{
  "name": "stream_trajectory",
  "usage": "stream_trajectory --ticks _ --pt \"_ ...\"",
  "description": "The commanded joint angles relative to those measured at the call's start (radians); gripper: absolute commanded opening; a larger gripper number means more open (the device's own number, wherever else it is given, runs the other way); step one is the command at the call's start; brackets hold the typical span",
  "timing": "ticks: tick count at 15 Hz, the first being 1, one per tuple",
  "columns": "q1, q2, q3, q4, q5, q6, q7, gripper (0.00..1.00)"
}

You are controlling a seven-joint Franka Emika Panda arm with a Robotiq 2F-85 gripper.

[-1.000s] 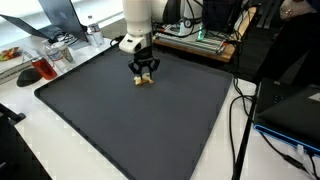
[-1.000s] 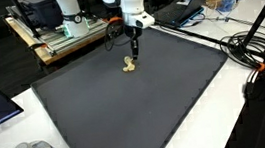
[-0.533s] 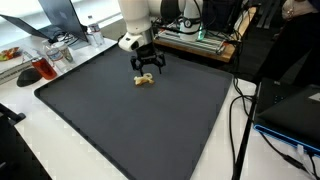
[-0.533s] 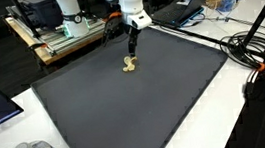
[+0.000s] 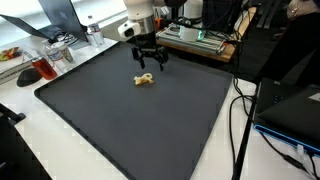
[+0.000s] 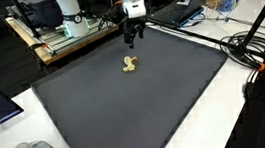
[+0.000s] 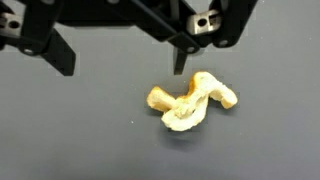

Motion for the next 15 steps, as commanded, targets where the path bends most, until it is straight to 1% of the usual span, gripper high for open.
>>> stream_trajectory --ticks 1,3,5,6,7,9,11,13,14,15 --pt "0.081 -0.048 -0.055 -0.044 -0.069 0.03 0.271 1.0" --pt "0.115 -0.049 -0.069 -0.041 -0.103 0.024 0.409 1.0" --pt "0.123 -0.054 -0.07 -0.07 -0.087 0.067 0.469 1.0" --pt "0.128 -0.057 -0.074 -0.093 -0.091 0.118 0.494 1.0" --pt "0.13 -0.06 -0.075 -0.13 -0.094 0.193 0.497 1.0" --pt "0.121 -0.057 -0.06 -0.195 -0.033 0.315 0.479 1.0" --pt "0.128 -0.056 -0.082 -0.268 -0.031 0.453 0.52 1.0" --pt "0.146 -0.054 -0.121 -0.341 -0.034 0.593 0.565 1.0" --pt "0.144 -0.049 -0.134 -0.371 -0.06 0.659 0.601 1.0" --pt "0.163 -0.041 -0.166 -0.397 -0.058 0.722 0.611 1.0"
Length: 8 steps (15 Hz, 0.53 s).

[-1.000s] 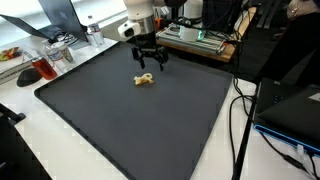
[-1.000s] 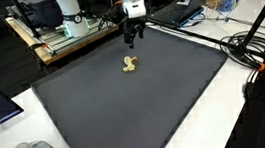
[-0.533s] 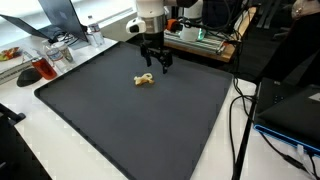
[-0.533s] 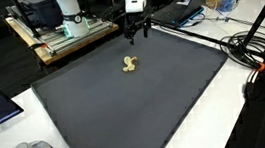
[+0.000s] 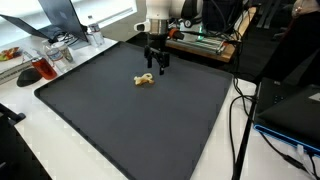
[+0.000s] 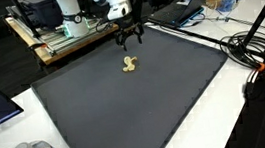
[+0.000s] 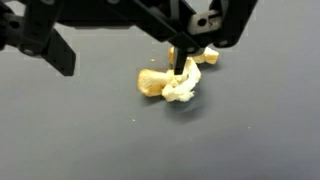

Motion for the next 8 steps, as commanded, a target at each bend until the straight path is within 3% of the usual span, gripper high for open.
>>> stream_trajectory --ticks 1,4,5,8 --pt "0.056 -0.011 -0.085 -0.117 0.012 0.2 0.059 1.0" --pt "0.061 0.024 -0.085 -0.152 0.043 0.299 0.049 1.0" --pt "0.025 0.055 -0.033 -0.127 0.105 0.315 -0.002 1.0" --pt "0.014 0.073 0.007 -0.132 0.143 0.355 0.003 1.0"
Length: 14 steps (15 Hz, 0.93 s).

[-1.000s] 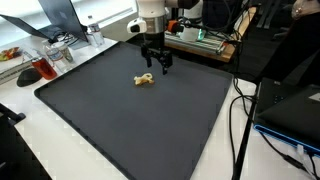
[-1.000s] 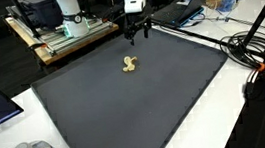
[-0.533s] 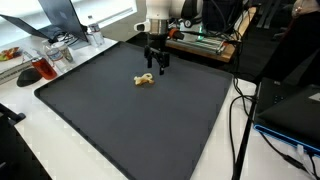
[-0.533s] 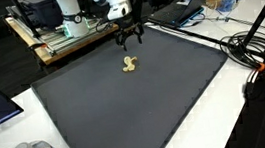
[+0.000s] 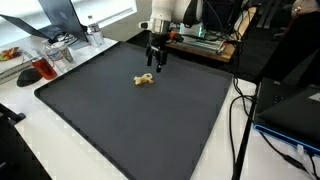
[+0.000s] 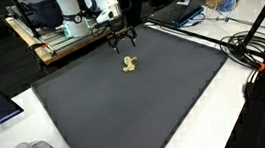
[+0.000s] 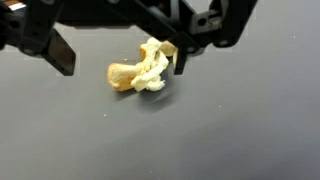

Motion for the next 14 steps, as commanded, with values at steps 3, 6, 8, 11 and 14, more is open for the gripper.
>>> stream_trajectory --ticks 3,6,8,11,14 --pt "-0.022 0.04 0.072 0.002 0.072 0.071 -0.021 1.0" --pt "-0.044 -0.01 0.092 0.004 0.048 0.029 -0.029 1.0" --pt "-0.031 -0.063 0.069 0.01 0.047 -0.049 -0.092 1.0" --pt "0.045 -0.156 -0.033 0.018 0.05 -0.246 -0.2 1.0" --pt "0.06 -0.217 -0.103 0.072 -0.071 -0.482 -0.234 1.0"
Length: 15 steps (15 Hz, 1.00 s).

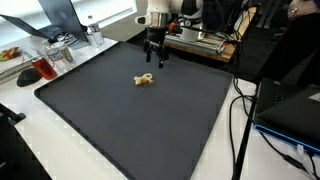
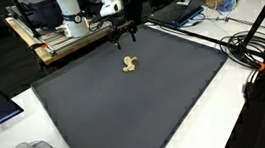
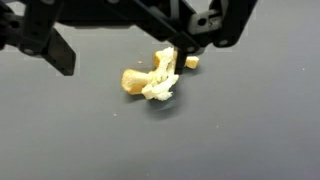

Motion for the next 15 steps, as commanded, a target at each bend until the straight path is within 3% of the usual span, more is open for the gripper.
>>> stream_trajectory --ticks 1,2,3,8,15 --pt "0.026 -0.097 -0.072 0.058 -0.152 -0.275 -0.018 1.0" --pt "0.02 -0.112 -0.066 0.089 -0.196 -0.354 -0.008 1.0" --pt "-0.026 -0.121 -0.01 0.125 -0.214 -0.433 -0.023 1.0" --pt "-0.031 -0.081 0.06 0.339 -0.235 -0.742 -0.072 1.0" --pt "-0.025 0.106 0.083 0.646 -0.284 -0.99 -0.123 1.0"
